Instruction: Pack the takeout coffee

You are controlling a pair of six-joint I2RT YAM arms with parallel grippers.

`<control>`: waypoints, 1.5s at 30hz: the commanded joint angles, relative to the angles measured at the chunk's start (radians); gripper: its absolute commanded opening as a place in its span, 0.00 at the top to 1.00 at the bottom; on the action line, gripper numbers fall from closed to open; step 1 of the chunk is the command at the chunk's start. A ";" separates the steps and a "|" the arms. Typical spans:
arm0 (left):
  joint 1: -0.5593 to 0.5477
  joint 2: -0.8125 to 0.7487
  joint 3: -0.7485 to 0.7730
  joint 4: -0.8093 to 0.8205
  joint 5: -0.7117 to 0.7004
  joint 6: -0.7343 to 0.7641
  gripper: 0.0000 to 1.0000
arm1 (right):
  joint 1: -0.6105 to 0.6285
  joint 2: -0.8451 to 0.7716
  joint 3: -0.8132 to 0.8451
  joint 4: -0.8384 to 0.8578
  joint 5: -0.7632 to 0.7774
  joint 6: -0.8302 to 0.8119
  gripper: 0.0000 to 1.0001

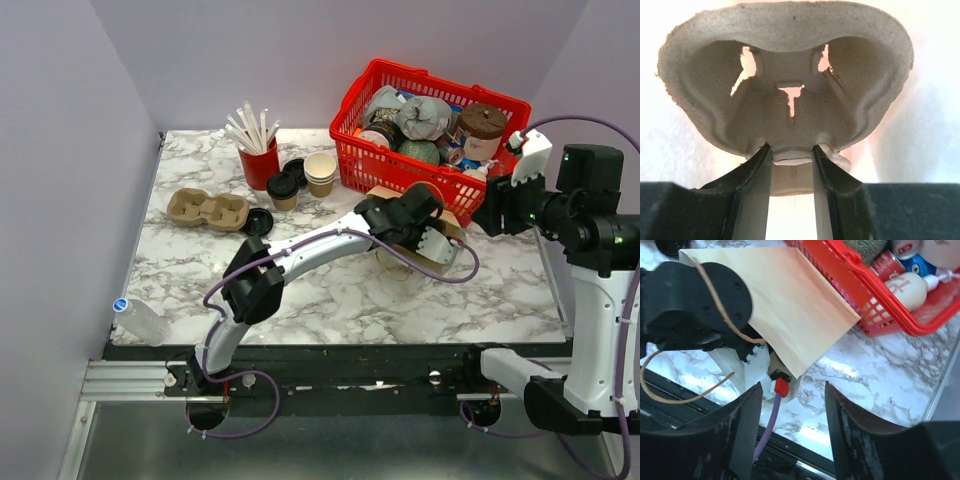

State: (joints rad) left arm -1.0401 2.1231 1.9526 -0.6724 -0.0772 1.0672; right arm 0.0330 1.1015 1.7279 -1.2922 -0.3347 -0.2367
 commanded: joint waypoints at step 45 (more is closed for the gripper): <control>0.075 0.238 0.193 -0.043 -0.075 0.028 0.57 | -0.214 0.106 -0.310 -0.075 -0.316 -0.098 0.62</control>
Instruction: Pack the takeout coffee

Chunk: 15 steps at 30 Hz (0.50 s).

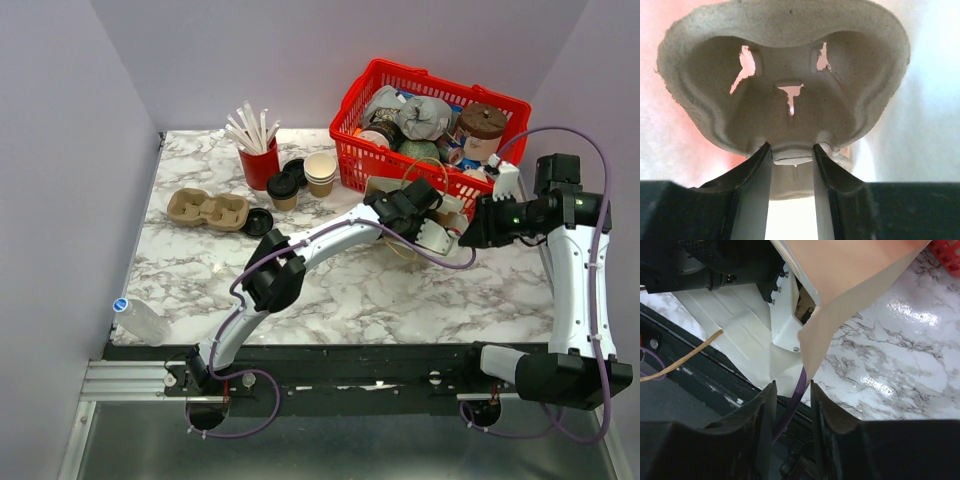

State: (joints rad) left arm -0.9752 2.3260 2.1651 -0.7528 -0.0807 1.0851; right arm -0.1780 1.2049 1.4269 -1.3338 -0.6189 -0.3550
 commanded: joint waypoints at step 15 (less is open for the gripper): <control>0.013 -0.020 0.203 -0.141 0.033 -0.174 0.26 | -0.003 0.048 0.093 -0.038 0.004 0.017 0.84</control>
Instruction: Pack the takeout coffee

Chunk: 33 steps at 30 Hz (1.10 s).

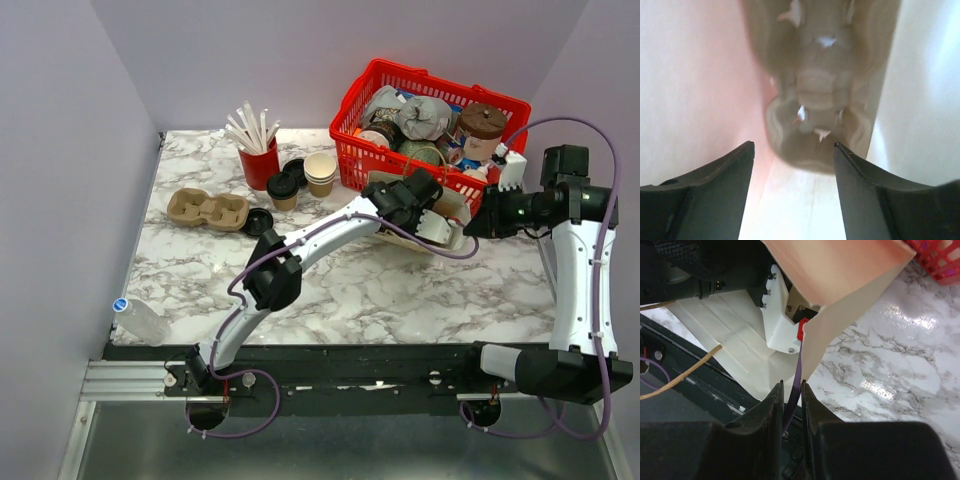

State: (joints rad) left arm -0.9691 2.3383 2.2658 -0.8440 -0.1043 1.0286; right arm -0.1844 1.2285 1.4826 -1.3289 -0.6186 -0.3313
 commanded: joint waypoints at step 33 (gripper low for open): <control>0.119 -0.284 0.097 0.002 0.763 -0.759 0.09 | 0.002 0.186 0.180 -0.064 0.112 -0.035 0.77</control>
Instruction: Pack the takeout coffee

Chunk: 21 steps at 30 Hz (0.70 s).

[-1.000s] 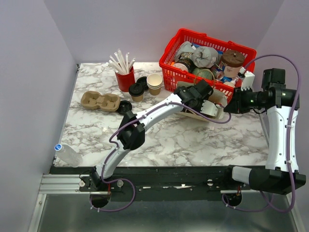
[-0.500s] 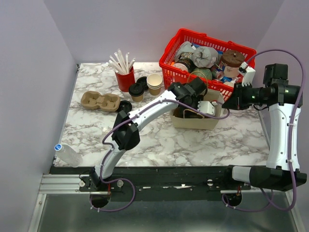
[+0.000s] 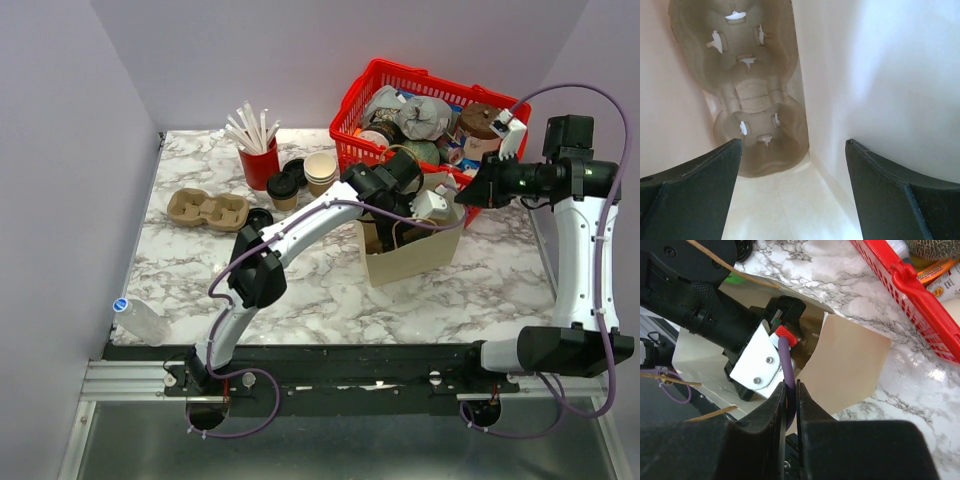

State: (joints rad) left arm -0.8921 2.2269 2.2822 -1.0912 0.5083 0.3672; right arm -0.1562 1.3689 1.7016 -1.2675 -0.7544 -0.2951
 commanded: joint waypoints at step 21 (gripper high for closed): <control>0.053 -0.171 0.061 0.345 0.197 -0.180 0.09 | -0.117 0.068 0.292 -0.109 -0.267 -0.058 0.17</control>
State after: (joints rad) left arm -0.8761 2.1616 2.3329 -0.9733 0.5747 0.3134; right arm -0.1928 1.4288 1.9797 -1.2789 -0.9199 -0.3637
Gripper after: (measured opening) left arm 0.912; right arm 0.831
